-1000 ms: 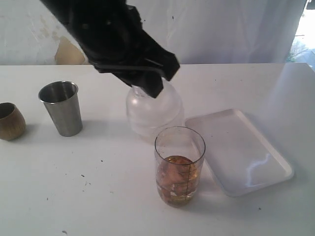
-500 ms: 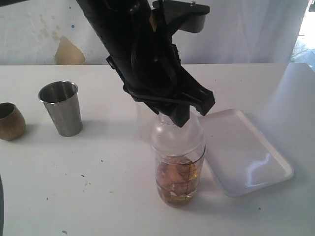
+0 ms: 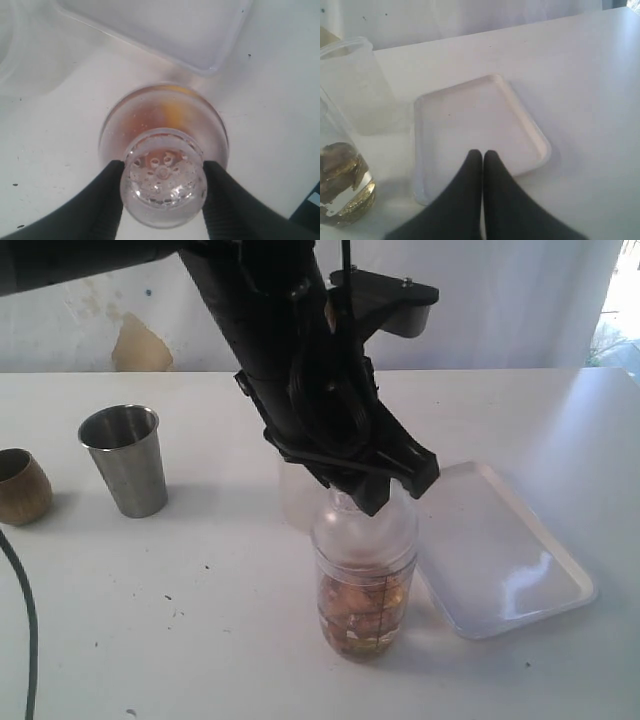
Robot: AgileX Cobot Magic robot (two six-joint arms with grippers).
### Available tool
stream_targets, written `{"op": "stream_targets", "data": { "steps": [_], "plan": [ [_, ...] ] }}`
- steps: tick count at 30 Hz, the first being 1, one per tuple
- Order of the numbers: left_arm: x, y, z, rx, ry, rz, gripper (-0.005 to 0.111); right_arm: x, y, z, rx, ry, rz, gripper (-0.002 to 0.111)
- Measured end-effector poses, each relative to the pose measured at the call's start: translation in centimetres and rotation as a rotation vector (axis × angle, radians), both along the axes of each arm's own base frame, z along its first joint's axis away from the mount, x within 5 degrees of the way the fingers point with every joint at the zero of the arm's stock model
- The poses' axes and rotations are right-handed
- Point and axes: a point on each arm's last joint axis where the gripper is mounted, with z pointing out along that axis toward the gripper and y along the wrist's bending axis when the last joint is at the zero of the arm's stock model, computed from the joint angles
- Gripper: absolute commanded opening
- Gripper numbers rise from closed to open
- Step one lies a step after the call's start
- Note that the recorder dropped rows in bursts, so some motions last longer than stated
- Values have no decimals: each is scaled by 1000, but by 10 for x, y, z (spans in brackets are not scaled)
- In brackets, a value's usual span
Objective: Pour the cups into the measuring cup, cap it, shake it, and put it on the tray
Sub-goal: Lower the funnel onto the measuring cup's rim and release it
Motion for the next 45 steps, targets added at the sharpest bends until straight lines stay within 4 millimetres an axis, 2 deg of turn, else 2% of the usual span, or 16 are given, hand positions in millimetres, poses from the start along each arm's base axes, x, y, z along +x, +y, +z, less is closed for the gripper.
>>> {"op": "stream_targets", "data": {
  "steps": [2,4,14,16,19,23,24,28,33,45],
  "plan": [
    [0,-1,0,-6,-9,-15,45,0,0,0,0,0,0,0],
    [0,-1,0,-11,-10,-15,60,0,0,0,0,0,0,0],
    [1,-3,7,-55,-54,-43,62,0,0,0,27,1,-7,0],
    [1,-2,14,-90,-85,-46,59,0,0,0,34,1,-9,0],
    [-1,1,28,-150,-137,-46,44,0,0,0,36,2,-10,0],
    [-6,6,43,-204,-170,-45,3,0,0,0,38,2,-10,0],
    [-8,7,45,-210,-163,-50,0,0,0,0,38,2,-10,0],
    [-14,8,43,-192,-111,-101,0,0,0,0,40,2,-11,0],
    [-18,8,28,-156,-62,-129,0,0,0,0,40,2,-11,0],
    [-14,5,10,-167,-98,-149,0,0,0,0,40,2,-11,0]
  ]
}}
